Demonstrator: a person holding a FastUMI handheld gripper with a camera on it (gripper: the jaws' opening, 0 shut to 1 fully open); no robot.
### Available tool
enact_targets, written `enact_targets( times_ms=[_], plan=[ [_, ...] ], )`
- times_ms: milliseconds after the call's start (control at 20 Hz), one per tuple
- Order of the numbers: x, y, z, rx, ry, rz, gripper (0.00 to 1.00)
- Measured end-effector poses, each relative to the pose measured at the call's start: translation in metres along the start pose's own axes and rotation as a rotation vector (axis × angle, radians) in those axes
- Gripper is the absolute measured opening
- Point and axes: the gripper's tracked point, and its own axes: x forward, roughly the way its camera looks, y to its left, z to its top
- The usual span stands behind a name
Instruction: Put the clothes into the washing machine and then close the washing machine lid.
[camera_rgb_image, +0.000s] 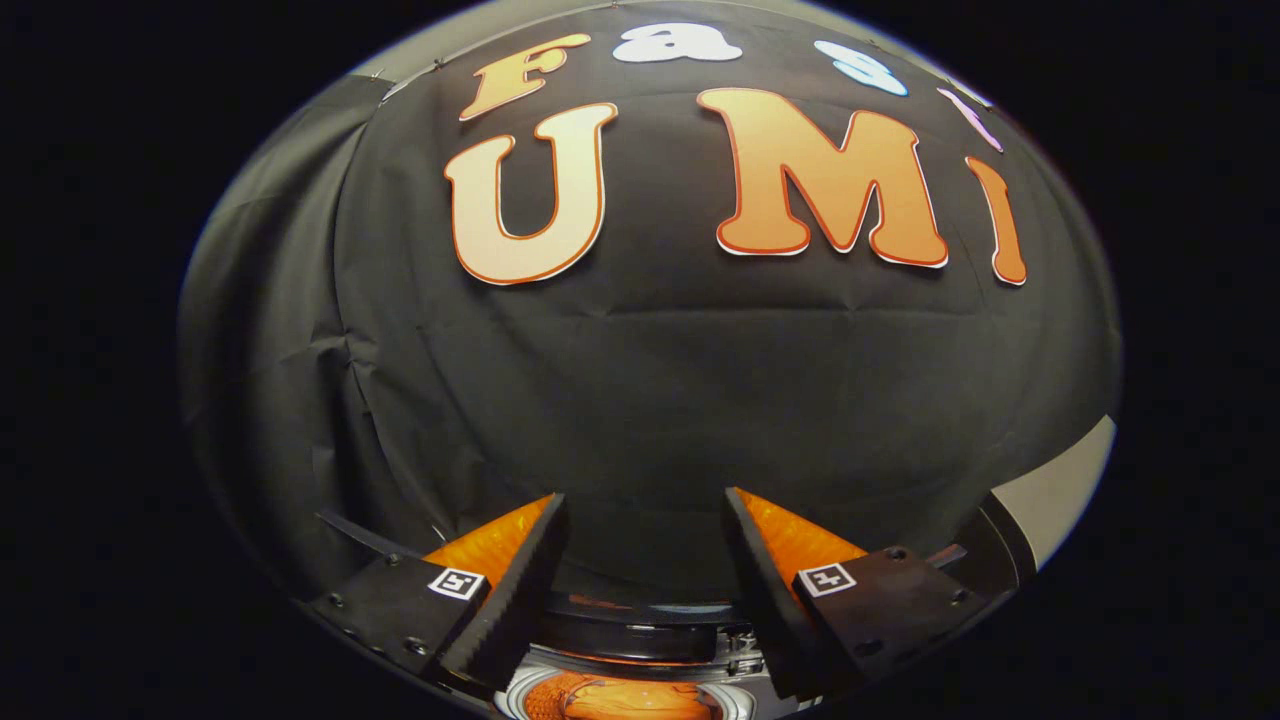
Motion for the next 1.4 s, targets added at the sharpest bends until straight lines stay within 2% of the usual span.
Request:
enact_targets(
  times_ms=[700,1400],
  plan=[
    [-0.037,0.009,-0.016,-0.003,0.039,0.009,0.98],
    [-0.097,0.016,-0.067,-0.002,0.037,0.022,0.97]
  ],
)
